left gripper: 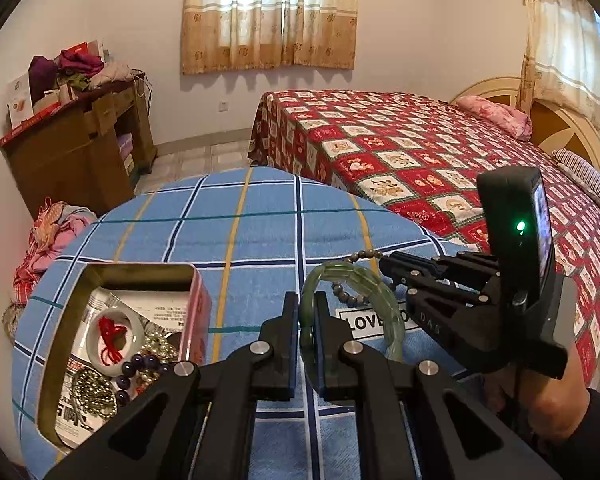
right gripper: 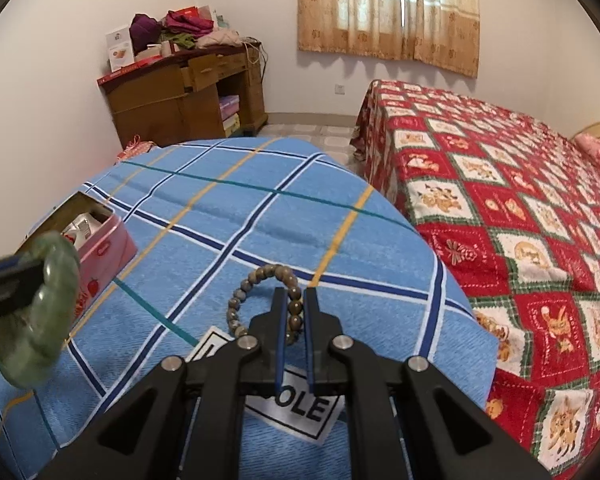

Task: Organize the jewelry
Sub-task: 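Carry the jade bangle with the left gripper to the tin while the right gripper carries the wooden bracelet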

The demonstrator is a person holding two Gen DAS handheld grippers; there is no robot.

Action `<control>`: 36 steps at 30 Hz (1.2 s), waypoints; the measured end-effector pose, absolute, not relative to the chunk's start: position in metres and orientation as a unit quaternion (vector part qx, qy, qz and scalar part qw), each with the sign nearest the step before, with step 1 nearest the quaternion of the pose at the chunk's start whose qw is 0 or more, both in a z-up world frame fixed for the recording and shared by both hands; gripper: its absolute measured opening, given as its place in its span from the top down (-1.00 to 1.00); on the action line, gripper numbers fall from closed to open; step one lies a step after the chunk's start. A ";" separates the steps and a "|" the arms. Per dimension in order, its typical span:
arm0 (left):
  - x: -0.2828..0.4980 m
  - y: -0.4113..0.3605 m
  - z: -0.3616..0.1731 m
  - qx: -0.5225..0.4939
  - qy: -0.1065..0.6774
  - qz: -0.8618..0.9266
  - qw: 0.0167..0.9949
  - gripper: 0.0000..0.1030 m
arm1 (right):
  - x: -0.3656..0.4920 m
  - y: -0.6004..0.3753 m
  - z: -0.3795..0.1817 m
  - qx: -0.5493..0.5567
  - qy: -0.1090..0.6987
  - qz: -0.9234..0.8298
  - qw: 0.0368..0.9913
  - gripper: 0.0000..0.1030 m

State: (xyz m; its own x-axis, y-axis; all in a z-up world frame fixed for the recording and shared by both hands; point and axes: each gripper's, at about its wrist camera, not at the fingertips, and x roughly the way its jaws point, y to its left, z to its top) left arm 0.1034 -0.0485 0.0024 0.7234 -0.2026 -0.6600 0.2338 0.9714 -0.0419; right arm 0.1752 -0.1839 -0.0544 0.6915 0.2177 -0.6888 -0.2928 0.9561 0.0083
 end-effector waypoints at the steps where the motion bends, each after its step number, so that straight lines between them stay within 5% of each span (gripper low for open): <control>1: 0.102 -0.046 0.004 0.022 0.349 -0.116 0.929 0.89 | 0.176 -0.183 -0.055 -0.053 0.369 0.138 0.918 0.83; 36: 0.070 0.048 0.040 -0.035 0.299 -0.038 0.953 0.89 | 0.126 -0.071 0.025 -0.073 0.286 0.303 0.906 0.83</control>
State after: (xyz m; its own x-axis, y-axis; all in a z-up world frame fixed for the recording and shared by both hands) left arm 0.0702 0.0477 0.0399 0.8179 -0.0936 -0.5678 0.0513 0.9946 -0.0901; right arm 0.1261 -0.0708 0.0252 0.6528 0.5066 -0.5632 -0.5900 0.8064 0.0414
